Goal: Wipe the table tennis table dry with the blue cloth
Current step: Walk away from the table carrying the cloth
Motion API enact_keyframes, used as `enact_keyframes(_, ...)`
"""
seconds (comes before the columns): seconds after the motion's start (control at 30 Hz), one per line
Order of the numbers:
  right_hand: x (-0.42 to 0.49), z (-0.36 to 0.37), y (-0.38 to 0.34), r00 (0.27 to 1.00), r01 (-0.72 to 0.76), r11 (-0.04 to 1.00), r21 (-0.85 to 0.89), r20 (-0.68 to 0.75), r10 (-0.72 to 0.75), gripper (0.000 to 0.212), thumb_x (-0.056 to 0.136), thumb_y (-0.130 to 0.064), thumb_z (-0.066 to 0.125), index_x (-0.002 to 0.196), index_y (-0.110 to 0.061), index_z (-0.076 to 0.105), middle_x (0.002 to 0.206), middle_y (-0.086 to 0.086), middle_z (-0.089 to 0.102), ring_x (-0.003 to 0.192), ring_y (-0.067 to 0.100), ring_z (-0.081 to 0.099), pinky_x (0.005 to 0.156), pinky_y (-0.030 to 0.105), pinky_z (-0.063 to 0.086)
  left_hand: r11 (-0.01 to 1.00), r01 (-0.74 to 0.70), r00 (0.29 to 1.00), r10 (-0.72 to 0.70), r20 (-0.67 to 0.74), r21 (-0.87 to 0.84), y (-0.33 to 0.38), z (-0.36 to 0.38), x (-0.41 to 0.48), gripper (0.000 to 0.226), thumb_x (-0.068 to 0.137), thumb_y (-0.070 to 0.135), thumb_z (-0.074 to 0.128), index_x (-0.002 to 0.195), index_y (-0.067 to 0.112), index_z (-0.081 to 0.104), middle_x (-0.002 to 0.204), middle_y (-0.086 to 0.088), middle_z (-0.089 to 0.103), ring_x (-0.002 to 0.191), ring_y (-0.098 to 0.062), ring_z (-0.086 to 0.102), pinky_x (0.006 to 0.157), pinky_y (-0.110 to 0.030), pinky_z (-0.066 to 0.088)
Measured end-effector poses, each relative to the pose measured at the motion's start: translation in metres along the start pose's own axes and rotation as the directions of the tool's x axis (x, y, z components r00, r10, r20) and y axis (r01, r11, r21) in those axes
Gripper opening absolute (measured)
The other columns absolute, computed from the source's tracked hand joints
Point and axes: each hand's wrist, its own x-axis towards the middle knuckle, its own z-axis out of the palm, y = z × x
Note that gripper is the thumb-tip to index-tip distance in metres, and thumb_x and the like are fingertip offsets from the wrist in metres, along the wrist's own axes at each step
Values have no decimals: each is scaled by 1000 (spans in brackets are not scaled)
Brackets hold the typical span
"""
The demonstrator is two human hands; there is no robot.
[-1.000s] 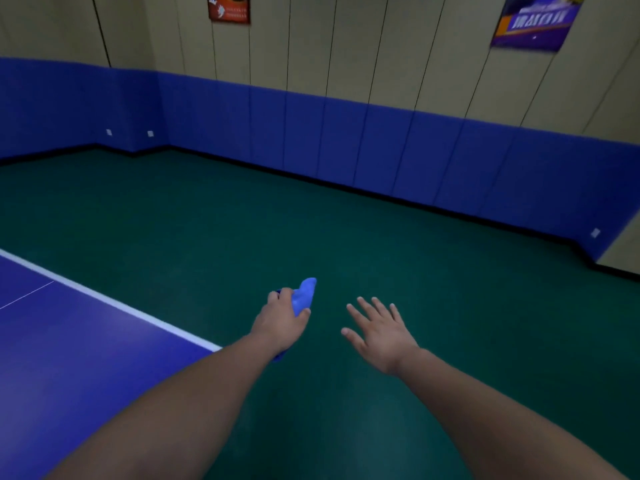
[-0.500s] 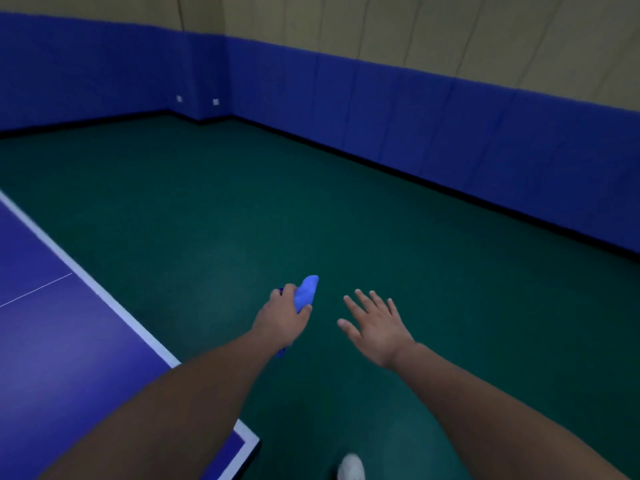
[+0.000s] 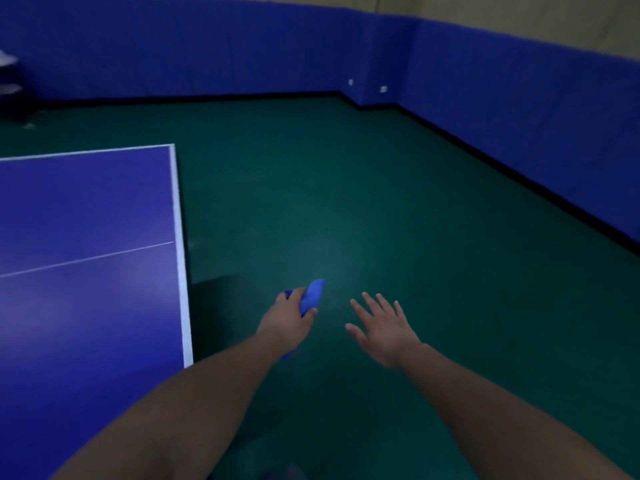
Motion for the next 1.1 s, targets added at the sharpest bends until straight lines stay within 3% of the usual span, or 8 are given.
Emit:
enact_keyframes(0.27, 177, -37, -29, 965, 261, 963, -63, 51, -258, 67, 104, -60, 19, 161, -30, 5, 169, 1, -5, 155, 24, -6, 124, 51, -5, 975, 219, 972, -220, -78, -25, -54, -44, 124, 55, 99, 48, 47, 149, 29, 33, 138, -13, 43, 116, -37, 57, 98, -40, 47)
enact_keyframes(0.63, 469, -164, -30, 965, 259, 961, -97, -8, -261, 68, 103, -61, 19, 161, -28, 7, 169, 2, -1, 155, 25, -3, 124, 51, -1, 964, 248, 950, -261, -169, -95, -71, -168, 384, 54, 100, 48, 44, 149, 29, 33, 139, -10, 41, 112, -34, 59, 95, -42, 48)
enact_keyframes(1.1, 803, -243, -74, 882, 471, 879, -70, 34, -470, 67, 104, -60, 20, 161, -28, 8, 169, 3, -1, 155, 25, -4, 124, 52, -3, 905, 386, 871, -422, -252, -180, -134, -272, 662, 54, 98, 47, 48, 147, 28, 38, 135, -11, 46, 113, -34, 59, 94, -39, 47)
